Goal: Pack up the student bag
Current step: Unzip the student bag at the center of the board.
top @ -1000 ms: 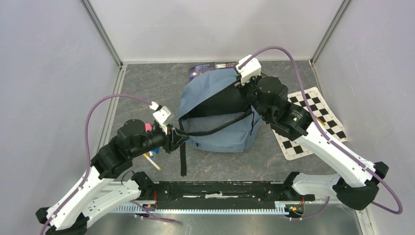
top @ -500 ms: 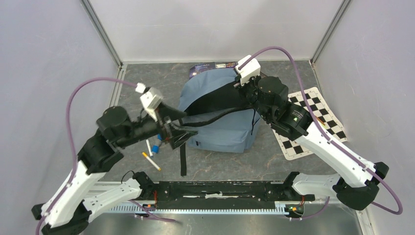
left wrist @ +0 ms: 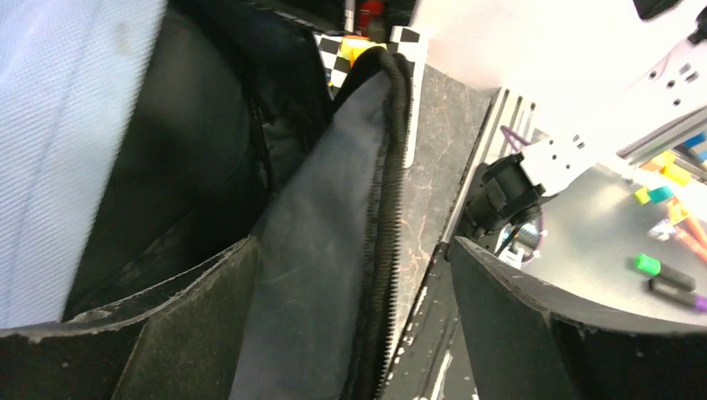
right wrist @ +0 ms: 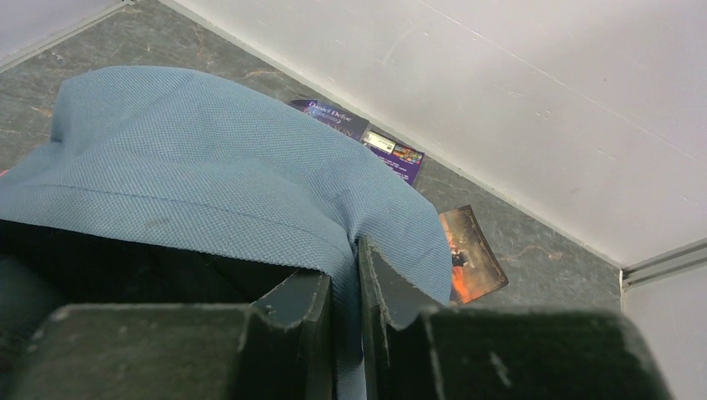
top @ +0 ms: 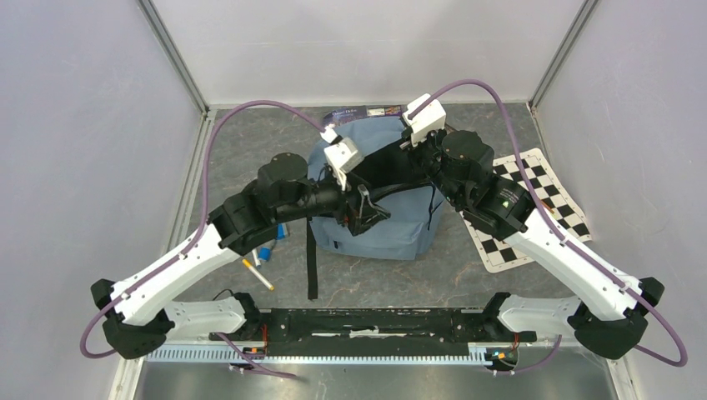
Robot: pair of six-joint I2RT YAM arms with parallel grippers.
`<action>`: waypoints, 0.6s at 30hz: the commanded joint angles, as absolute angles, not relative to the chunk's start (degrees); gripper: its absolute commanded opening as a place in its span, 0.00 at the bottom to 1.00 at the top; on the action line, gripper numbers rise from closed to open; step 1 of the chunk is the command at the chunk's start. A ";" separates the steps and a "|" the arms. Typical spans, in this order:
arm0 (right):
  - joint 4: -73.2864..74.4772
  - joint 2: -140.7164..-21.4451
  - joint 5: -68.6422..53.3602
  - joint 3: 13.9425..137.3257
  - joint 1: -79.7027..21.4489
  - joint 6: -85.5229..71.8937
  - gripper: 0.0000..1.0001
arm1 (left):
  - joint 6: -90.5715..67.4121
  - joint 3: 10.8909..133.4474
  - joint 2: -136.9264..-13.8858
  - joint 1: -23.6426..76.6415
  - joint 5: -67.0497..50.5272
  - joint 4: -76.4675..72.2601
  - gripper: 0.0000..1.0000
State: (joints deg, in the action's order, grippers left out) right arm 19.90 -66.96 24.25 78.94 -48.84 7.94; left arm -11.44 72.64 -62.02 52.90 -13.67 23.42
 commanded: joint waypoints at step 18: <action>11.54 -70.65 36.31 80.44 -48.62 6.07 0.01 | -13.79 43.42 -67.92 85.46 10.09 13.71 0.02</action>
